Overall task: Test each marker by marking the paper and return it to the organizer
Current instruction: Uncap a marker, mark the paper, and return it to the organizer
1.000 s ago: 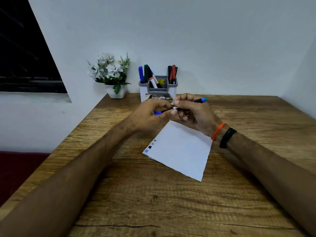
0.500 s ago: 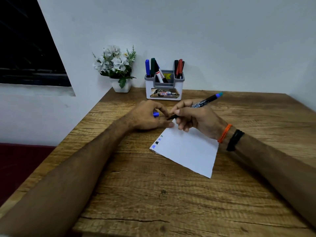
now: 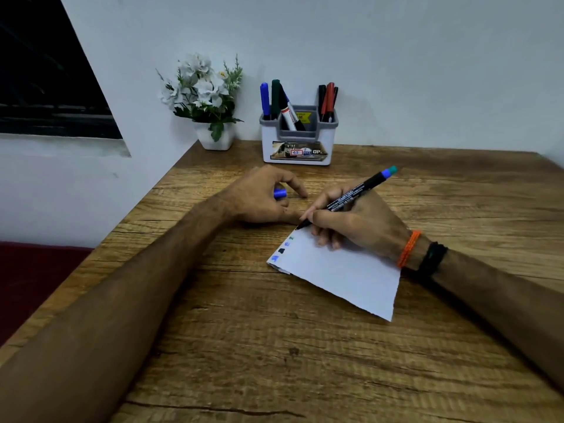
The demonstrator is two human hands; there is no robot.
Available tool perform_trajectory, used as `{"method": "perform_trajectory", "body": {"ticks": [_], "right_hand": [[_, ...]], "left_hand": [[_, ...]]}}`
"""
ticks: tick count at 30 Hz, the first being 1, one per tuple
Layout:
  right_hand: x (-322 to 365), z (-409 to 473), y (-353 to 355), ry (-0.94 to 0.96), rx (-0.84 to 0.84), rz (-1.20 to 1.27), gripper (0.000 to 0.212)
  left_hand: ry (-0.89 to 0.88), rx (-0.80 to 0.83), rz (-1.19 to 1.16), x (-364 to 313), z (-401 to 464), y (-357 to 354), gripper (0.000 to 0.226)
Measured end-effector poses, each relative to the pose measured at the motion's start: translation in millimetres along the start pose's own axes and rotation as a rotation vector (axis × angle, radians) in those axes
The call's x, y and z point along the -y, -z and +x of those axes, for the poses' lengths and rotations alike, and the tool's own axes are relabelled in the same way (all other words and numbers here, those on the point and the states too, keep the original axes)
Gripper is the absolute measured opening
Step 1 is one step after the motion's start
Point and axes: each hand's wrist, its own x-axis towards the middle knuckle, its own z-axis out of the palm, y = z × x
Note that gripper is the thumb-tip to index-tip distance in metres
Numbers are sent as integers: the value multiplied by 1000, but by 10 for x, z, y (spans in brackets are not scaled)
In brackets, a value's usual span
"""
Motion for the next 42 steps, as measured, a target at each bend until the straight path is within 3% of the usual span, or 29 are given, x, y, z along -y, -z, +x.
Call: {"method": "perform_trajectory", "body": {"ticks": [42], "right_hand": [[101,-60,-33,-35,-34,-101,6]], "left_hand": [[13,36,-24,-46,-31,15,39]]}}
